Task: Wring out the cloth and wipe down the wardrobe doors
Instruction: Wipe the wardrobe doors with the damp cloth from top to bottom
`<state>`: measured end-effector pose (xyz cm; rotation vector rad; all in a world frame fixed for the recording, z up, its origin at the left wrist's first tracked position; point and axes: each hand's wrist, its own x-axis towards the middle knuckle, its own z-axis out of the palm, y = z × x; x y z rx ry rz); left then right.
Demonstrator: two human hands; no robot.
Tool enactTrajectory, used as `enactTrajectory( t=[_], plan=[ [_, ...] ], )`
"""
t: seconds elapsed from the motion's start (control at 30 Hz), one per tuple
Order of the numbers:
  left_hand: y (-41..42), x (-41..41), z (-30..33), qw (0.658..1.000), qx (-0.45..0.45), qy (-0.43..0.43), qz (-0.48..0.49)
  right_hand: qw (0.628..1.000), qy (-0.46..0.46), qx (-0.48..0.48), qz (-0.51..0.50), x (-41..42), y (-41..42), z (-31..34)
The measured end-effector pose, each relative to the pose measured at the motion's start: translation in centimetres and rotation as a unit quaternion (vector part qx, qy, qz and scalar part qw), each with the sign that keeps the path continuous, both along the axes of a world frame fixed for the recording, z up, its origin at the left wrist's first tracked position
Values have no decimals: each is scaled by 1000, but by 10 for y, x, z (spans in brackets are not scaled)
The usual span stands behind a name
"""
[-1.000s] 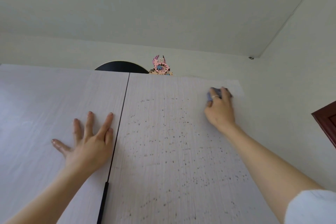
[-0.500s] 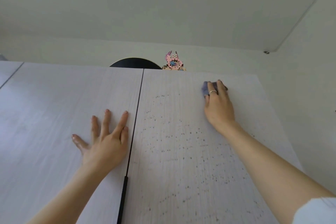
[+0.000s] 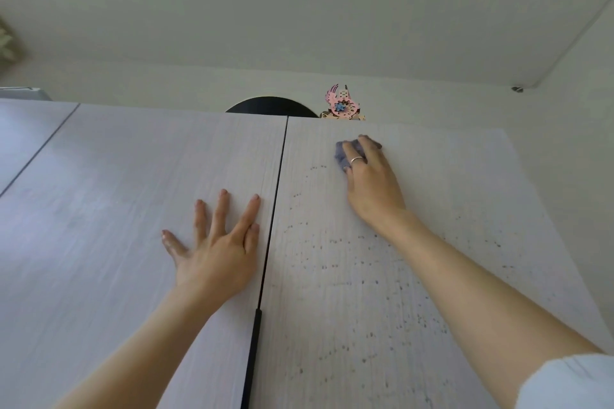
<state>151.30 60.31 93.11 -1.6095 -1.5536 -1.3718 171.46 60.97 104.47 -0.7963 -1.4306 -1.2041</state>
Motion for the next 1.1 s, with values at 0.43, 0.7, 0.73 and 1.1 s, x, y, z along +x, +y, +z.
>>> enactTrajectory(
  t=[0.43,0.7,0.73,1.1],
  plan=[
    [0,-6,-6,1000,-2,22,9,996,-67,-53,-30,-33,-12,15],
    [0,-10,-16,1000,-8,21,3,952,-304,-34,20,-24,-7,-70],
    [0,-10,-17,1000,-10,18,3,937,-347,-36,19,-21,-6,-80],
    [0,-8,-30,1000,-21,7,-6,973,-221,-44,43,-44,-9,-74]
  ],
)
